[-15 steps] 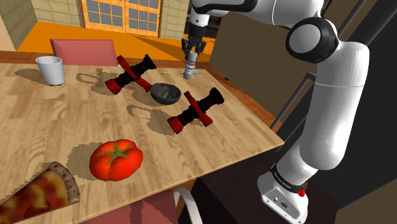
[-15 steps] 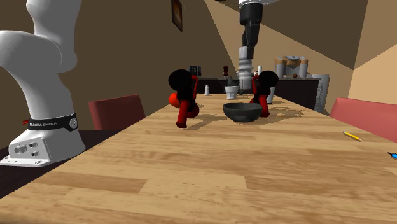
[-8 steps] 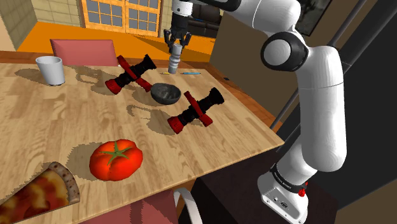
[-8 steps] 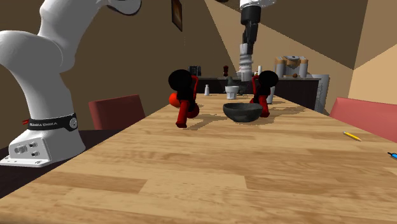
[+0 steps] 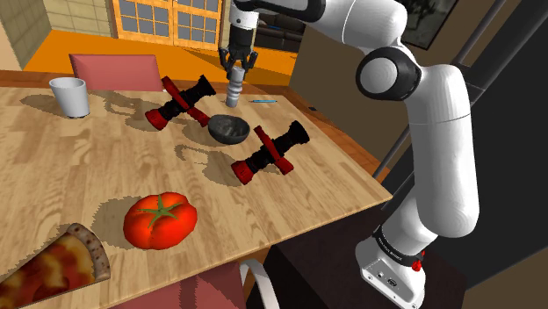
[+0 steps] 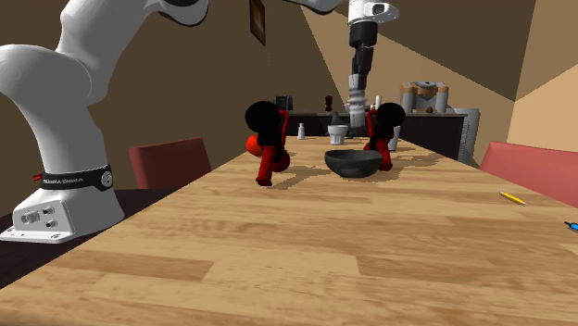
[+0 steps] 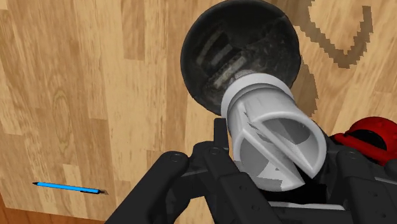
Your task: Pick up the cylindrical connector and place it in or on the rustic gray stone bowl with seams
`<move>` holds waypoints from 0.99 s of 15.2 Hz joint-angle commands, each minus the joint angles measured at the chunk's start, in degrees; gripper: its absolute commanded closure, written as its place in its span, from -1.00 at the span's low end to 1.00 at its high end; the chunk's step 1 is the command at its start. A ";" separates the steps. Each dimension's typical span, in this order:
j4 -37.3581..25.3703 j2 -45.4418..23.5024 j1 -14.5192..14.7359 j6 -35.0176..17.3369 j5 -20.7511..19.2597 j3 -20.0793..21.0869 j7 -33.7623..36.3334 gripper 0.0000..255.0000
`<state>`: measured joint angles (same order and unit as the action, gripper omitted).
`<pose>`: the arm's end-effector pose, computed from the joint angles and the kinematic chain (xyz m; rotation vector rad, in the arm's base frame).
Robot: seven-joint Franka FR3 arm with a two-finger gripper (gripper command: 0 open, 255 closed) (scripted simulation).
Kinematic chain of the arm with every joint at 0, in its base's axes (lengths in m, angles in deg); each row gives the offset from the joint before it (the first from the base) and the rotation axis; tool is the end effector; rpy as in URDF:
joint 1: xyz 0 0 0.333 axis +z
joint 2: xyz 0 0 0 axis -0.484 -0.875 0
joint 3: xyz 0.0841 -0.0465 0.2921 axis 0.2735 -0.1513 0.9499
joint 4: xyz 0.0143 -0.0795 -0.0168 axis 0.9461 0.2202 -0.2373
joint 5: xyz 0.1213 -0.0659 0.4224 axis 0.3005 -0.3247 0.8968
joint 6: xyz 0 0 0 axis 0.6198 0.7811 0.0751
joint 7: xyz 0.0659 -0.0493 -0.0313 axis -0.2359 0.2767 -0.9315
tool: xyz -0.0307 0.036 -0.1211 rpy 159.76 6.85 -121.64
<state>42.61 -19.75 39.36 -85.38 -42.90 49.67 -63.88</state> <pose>0.7658 0.1416 0.4678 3.1215 -0.2257 -0.0147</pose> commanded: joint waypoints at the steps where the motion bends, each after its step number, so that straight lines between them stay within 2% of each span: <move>1: 2.34 0.46 -0.03 -1.94 0.00 0.00 0.00 1.00; 15: 15.14 1.79 -0.07 -13.41 -0.01 0.00 0.11 1.00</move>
<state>57.45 -17.84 39.30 -98.29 -42.91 49.67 -63.77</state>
